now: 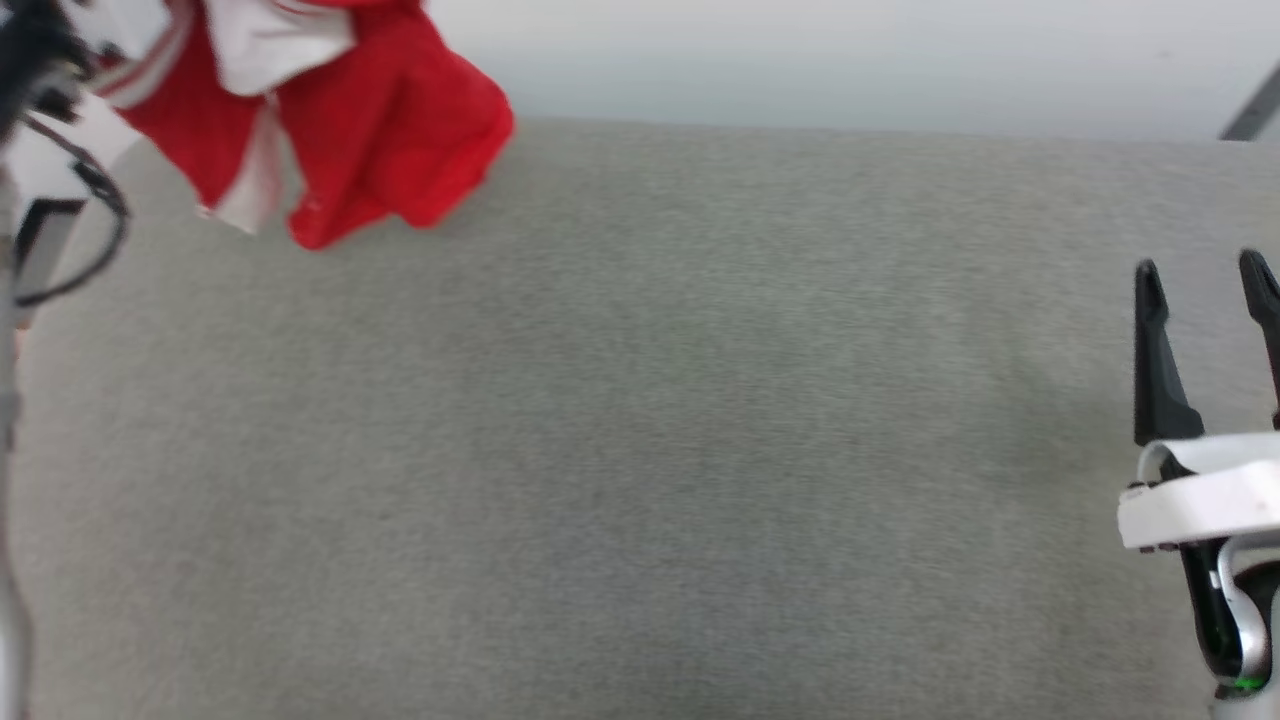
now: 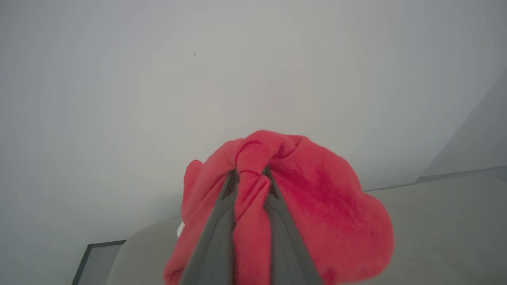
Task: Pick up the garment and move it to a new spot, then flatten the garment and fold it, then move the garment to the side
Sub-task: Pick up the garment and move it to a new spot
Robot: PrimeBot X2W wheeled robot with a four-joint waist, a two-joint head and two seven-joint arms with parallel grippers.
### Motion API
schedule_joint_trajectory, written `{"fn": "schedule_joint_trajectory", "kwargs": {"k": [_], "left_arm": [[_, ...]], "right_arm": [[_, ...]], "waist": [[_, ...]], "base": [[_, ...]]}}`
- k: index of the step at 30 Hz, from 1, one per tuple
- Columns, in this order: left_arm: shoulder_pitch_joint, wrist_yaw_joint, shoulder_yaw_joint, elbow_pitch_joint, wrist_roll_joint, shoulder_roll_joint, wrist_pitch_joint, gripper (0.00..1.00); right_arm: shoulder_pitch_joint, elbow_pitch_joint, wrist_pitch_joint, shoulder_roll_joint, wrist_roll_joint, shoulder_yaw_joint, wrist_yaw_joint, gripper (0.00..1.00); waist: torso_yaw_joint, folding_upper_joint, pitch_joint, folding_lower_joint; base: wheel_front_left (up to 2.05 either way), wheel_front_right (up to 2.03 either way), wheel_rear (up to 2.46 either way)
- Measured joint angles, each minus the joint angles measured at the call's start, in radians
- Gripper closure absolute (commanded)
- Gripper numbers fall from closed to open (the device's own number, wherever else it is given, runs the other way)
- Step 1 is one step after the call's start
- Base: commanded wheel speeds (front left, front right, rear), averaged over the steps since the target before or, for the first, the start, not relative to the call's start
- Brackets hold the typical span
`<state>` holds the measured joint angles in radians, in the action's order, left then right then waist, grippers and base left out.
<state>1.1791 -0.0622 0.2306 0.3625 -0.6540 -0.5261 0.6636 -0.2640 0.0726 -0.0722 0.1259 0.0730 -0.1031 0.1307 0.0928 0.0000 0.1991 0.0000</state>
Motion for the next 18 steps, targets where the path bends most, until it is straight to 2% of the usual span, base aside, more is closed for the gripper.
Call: {"fn": "schedule_joint_trajectory", "kwargs": {"k": [9,18], "left_arm": [[-0.131,0.080,0.037,-0.251,-0.062,0.057,0.135,1.00],[-0.265,0.134,0.105,-0.391,-0.068,0.075,0.218,1.00]], "right_arm": [[0.030,-0.042,-0.036,-0.033,-0.020,-0.083,0.000,0.00],[0.030,-0.079,-0.075,-0.057,-0.022,-0.111,0.000,0.00]], "waist": [[-0.103,0.0000,0.002,0.0000],[-0.186,0.0000,0.038,0.0000]], "base": [[0.00,0.00,0.00],[0.00,0.00,0.00]]}}
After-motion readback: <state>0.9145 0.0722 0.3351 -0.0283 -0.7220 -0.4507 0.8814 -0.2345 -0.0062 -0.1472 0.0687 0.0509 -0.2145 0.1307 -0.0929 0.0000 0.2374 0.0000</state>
